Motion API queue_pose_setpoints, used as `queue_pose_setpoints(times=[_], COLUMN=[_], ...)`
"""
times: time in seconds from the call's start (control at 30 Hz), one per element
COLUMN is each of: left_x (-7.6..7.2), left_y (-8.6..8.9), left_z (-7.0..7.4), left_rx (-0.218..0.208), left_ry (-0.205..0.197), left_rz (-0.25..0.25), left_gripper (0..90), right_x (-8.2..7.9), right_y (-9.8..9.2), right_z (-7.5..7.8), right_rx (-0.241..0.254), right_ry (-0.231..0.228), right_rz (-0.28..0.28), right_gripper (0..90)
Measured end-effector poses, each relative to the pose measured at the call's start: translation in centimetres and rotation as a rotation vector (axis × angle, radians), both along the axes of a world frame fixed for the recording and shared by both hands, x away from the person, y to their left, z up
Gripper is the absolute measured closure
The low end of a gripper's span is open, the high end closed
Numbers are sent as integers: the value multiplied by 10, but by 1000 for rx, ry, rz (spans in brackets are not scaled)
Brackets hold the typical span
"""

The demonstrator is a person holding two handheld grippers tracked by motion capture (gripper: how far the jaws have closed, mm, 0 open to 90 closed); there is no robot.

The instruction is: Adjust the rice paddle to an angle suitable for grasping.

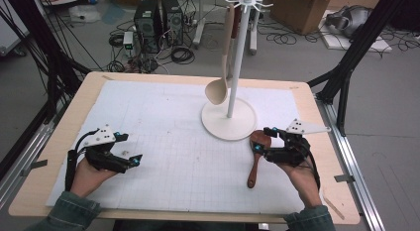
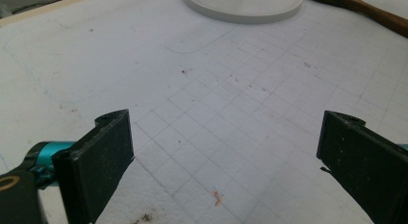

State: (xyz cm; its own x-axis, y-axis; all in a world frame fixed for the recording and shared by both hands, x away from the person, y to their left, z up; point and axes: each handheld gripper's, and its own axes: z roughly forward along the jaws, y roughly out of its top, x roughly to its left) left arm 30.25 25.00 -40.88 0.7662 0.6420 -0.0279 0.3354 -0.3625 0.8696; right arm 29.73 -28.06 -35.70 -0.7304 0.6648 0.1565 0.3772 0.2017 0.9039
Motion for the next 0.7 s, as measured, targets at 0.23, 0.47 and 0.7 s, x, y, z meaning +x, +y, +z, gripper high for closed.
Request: queue_pose_setpoints(times=[0.23, 0.47, 0.7], left_x=[0, 0, 0], left_y=[0, 2, 3], left_z=[-4, -6, -7], left_rx=[0, -2, -3], left_ry=[0, 1, 4], left_rz=[4, 10, 13], left_gripper=[53, 53, 53], right_x=[-5, -10, -16], right_y=[-3, -8, -15], right_z=[-17, -30, -40], right_rx=[-26, -68, -116], right_ry=[17, 32, 44], right_rz=[-27, -48, -69], right_gripper=[267, 335, 502])
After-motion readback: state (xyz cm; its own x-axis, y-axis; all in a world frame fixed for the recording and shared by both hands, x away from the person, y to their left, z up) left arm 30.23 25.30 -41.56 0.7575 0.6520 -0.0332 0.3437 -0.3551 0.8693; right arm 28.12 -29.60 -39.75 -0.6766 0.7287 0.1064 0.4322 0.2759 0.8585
